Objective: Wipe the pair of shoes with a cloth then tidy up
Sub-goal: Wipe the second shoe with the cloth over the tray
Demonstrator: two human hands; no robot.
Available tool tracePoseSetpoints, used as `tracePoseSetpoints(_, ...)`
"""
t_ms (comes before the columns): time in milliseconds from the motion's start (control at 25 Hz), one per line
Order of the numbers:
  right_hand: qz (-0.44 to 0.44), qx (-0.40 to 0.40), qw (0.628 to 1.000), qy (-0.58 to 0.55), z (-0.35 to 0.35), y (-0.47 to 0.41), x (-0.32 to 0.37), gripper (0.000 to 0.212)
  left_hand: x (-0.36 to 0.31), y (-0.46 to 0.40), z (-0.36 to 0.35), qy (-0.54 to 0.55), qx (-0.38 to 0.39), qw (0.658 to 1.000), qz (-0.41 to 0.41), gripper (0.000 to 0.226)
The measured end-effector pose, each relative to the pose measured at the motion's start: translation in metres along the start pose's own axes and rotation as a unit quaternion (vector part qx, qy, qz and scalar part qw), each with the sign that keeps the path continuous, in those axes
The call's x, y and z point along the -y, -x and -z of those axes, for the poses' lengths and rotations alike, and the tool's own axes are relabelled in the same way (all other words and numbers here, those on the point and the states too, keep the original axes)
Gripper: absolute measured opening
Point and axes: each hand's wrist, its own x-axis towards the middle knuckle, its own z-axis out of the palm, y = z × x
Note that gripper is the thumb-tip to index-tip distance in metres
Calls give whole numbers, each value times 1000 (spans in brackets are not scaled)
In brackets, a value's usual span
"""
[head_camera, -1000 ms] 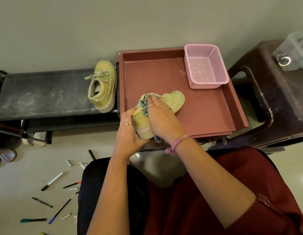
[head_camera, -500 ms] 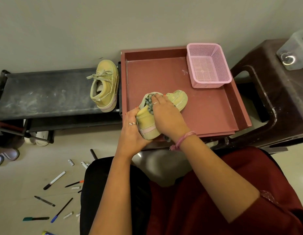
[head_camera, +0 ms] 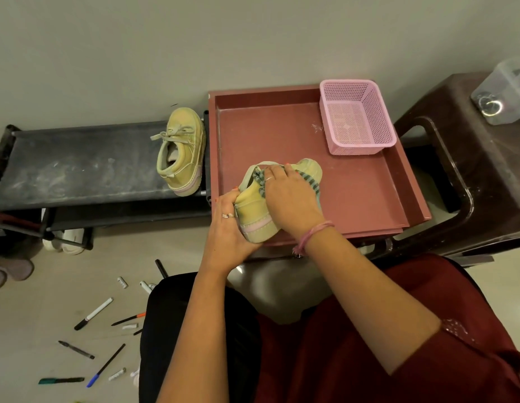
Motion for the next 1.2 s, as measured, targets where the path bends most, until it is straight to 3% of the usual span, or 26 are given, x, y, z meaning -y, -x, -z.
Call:
tracePoseSetpoints(240, 50, -22, 998, -21, 7, 66, 11, 60, 2, -2, 4, -3, -1, 1000, 15, 99)
tracePoseSetpoints(520, 29, -1, 996, -83, 31, 11, 13, 57, -3, -1, 1, -5, 1, 1000, 14, 100)
tracePoseSetpoints(640, 89, -62, 984, -139, 7, 54, 22, 70, -1, -1, 3, 32, -9, 999, 42, 95)
tracePoseSetpoints(720, 109, -56, 984, -132, -15, 84, 21, 79, -4, 0, 3, 33, -13, 997, 63, 89)
tracePoseSetpoints(840, 81, -83, 988, -105, -26, 73, 14, 68, -7, -1, 3, 34, -16, 996, 78, 93)
tracePoseSetpoints(1040, 36, 18, 993, -109, 6, 26, 9, 69, -6, -2, 5, 80, -16, 992, 99, 98)
tracePoseSetpoints(1200, 23, 9, 992, -121, 12, 30, 10, 70, -6, -1, 5, 68, -15, 992, 109, 98)
